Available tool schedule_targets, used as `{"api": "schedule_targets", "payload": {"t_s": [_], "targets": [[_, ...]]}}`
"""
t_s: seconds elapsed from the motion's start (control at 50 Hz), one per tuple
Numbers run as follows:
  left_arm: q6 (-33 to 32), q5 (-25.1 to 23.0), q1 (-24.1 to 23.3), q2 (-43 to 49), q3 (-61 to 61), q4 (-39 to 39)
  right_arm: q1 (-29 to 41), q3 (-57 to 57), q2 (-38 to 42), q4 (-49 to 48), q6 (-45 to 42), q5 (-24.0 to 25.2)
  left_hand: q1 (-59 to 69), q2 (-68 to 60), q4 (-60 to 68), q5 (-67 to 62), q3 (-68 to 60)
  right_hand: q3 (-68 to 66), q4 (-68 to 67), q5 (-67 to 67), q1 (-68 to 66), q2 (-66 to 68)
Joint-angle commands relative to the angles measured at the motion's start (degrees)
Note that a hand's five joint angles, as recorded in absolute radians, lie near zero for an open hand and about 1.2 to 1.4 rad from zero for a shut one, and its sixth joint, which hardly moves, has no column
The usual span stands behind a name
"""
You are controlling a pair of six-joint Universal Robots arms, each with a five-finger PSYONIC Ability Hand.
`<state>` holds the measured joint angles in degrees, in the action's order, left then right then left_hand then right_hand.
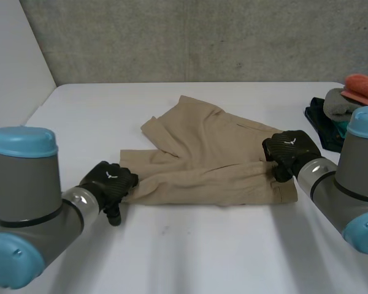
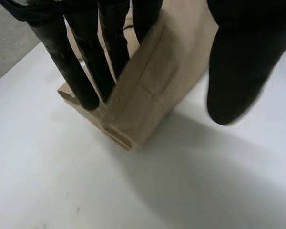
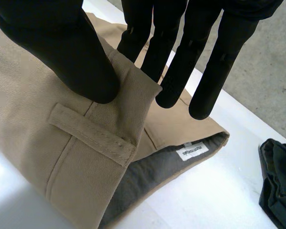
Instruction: Fold the laundry.
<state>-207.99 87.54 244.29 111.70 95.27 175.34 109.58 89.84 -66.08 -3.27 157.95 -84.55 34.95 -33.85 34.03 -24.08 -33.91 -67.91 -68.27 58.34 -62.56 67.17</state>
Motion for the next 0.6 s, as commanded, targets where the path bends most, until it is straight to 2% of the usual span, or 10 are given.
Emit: {"api": "schedule_targets", "payload": {"t_s": [0.02, 0.12, 0.2, 0.22, 0.28, 0.3, 0.36, 0.4, 0.46, 0.6], "targets": [[-0.23, 5.53, -0.75, 7.21, -5.62, 5.27, -1.03, 2.09, -3.18, 1.07, -0.36, 1.49, 45.05, -46.15, 45.97, -45.92, -46.09, -12.09, -11.73, 11.66, -17.44, 12.83], [-0.4, 7.38, -0.22, 5.55, -7.03, 0.89, -2.35, 4.64, -7.39, 5.55, -7.55, 6.67, 45.05, -46.15, 45.97, -45.92, -46.09, -12.09, -11.73, 11.66, -17.44, 12.83], [-3.73, 3.61, -0.39, -1.65, -5.89, -7.28, -3.49, 8.86, -11.96, 13.01, -21.16, 12.47, 45.05, -46.15, 45.97, -45.92, -46.09, -12.09, -11.73, 11.66, -17.44, 12.83], [-6.18, 1.78, -0.48, -4.88, -3.71, -12.26, -4.19, 11.04, -13.62, 16.51, -27.98, 14.22, 45.05, -46.15, 45.97, -45.92, -46.09, -12.09, -11.73, 11.66, -17.44, 12.83], [-10.06, -0.96, -0.57, -9.65, 0.25, -19.49, -5.25, 14.56, -15.66, 21.8, -38.56, 16.26, 45.05, -46.15, 45.97, -45.92, -46.09, -12.09, -11.73, 11.66, -17.44, 12.83], [-12.07, -2.45, -0.31, -12.71, 2.79, -23.34, -5.95, 16.41, -16.53, 25.21, -44.86, 17.13, 45.05, -46.15, 45.97, -45.92, -46.09, -12.09, -11.73, 11.66, -17.44, 12.83], [-14.2, -4.48, 0.22, -16.07, 5.71, -27.42, -6.04, 17.74, -16.54, 29.01, -52.55, 17.32, 45.05, -46.15, 45.97, -45.92, -46.09, -12.09, -11.73, 11.66, -17.44, 12.83], [-14.73, -5.97, 0.4, -17.57, 7.38, -26.99, -5.25, 17.48, -15.75, 28.85, -51.53, 16.88, 45.05, -46.15, 45.97, -45.92, -46.09, -12.09, -11.73, 11.66, -17.44, 12.83], [-14.64, -6.16, 0.31, -15.22, 6.25, -23.49, -3.68, 15.47, -13.57, 25.53, -44.61, 15.83, 45.05, -46.15, 45.97, -45.92, -46.09, -12.09, -11.73, 11.66, -17.44, 12.83], [-13.41, -0.36, 0.22, -3.52, -4.11, -16.18, -1.74, 9.84, -8.55, 17.78, -34.12, 10.12, 45.05, -46.15, 45.97, -45.92, -46.09, -12.09, -11.73, 11.66, -17.44, 12.83]]}}
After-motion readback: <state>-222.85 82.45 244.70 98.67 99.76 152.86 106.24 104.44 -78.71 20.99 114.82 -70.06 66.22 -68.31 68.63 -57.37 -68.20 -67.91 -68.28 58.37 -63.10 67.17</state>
